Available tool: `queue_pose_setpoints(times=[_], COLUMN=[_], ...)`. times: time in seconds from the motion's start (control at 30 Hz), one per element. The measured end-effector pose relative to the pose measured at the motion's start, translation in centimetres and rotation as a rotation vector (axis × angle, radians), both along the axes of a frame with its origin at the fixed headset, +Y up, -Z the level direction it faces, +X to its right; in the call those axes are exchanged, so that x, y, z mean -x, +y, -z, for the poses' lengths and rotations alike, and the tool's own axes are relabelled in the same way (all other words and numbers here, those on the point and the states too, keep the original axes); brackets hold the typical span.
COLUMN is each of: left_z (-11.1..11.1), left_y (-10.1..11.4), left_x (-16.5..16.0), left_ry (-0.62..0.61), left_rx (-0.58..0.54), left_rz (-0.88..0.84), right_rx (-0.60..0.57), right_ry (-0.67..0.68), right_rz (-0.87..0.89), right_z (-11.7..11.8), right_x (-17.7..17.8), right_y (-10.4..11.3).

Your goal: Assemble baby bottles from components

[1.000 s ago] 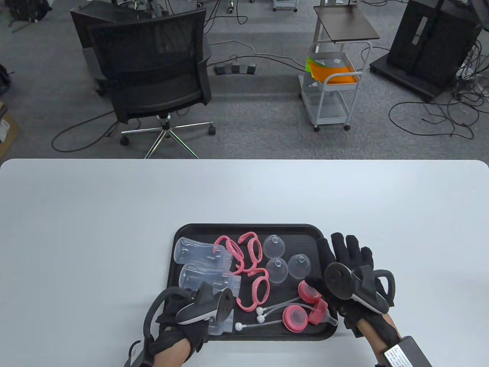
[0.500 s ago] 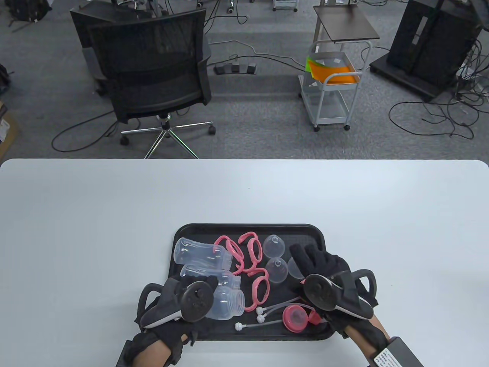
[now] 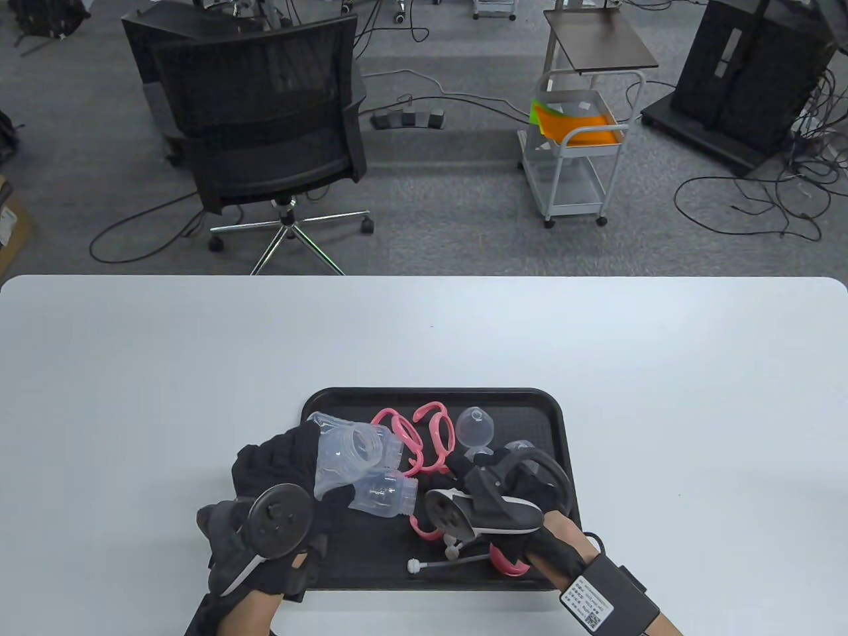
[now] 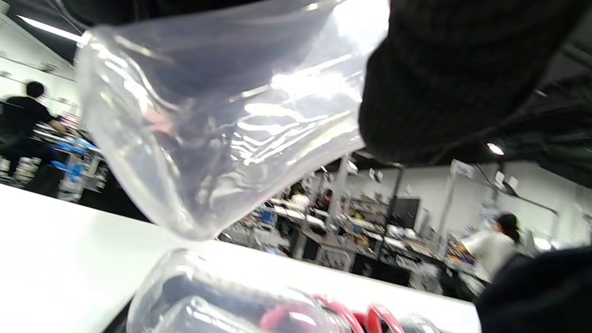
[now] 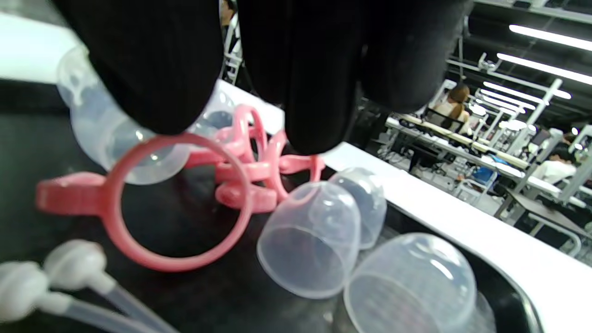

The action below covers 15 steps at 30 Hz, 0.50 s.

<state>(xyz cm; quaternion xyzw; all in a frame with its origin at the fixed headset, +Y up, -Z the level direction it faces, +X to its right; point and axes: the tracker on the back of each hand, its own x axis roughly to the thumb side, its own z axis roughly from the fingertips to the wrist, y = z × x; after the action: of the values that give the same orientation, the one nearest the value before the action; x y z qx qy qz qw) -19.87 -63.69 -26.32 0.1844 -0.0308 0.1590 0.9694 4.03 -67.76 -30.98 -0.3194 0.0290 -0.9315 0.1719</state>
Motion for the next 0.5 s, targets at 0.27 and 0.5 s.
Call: queue_pose_setpoints(times=[0.27,0.5], left_z=[0.1,0.1], left_y=[-0.1,-0.2], left_x=[0.6,0.5], left_ry=[0.048,0.050], left_rx=[-0.005,-0.001], left_rz=[-0.040,-0.031], right_rx=[0.029,0.026], right_ry=[0.029,0.051], right_rz=[-0.067,-0.068], right_z=[1.0,1.5], right_x=[2.0,2.2], right_y=[-1.5,-2.6])
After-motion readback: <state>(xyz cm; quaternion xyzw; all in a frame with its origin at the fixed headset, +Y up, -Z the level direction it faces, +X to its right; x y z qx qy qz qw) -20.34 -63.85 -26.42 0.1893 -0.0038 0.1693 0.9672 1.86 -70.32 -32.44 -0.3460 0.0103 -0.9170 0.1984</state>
